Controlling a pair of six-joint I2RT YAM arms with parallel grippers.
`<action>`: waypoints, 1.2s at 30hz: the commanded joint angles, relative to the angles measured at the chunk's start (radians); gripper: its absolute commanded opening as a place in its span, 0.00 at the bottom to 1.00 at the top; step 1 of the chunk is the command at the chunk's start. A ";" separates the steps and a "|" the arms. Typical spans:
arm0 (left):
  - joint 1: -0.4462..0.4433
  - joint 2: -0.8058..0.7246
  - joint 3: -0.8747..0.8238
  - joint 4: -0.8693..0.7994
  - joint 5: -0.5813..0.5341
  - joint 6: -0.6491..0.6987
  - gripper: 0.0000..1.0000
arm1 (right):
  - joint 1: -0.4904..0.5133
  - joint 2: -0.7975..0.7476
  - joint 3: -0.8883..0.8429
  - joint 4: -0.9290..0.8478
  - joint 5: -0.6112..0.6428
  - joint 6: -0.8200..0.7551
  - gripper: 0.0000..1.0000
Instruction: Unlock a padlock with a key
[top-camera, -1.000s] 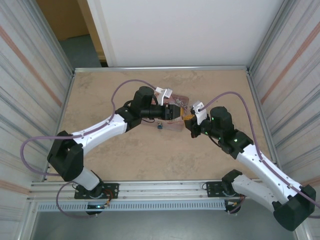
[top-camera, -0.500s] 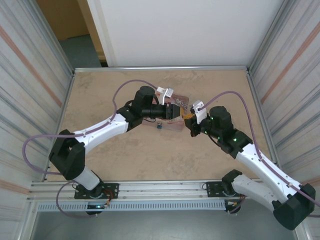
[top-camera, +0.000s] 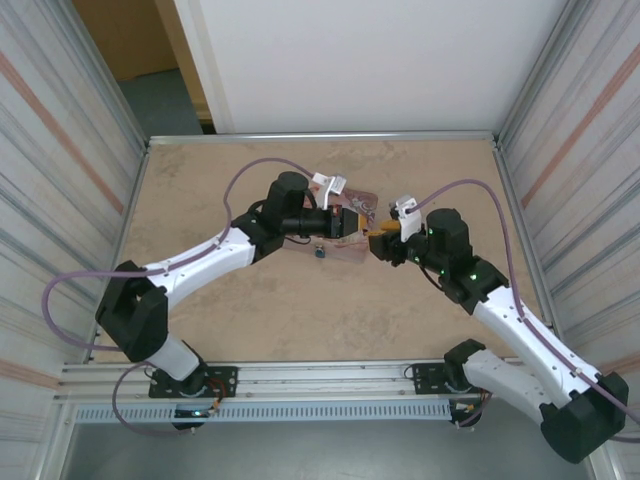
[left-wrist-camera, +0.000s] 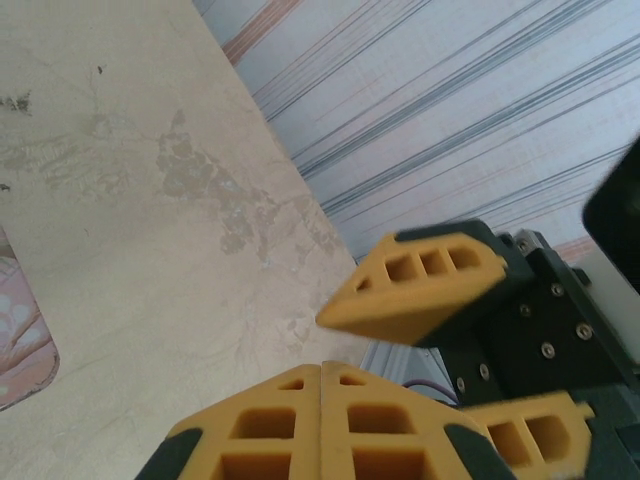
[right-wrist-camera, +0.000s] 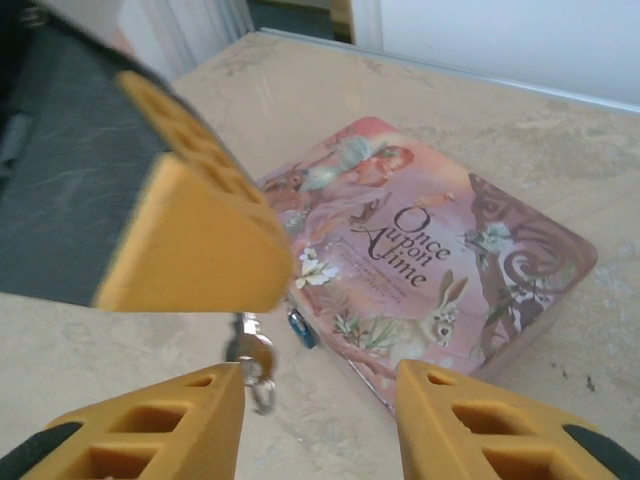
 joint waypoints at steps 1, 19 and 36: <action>0.015 -0.070 -0.018 -0.025 -0.008 0.059 0.00 | -0.076 -0.014 0.023 0.035 -0.180 0.101 0.53; 0.081 -0.236 -0.135 -0.009 0.022 0.120 0.00 | -0.088 0.099 -0.005 0.326 -0.553 0.431 0.72; 0.082 -0.228 -0.141 0.021 0.035 0.091 0.00 | -0.034 0.223 0.022 0.382 -0.571 0.419 0.42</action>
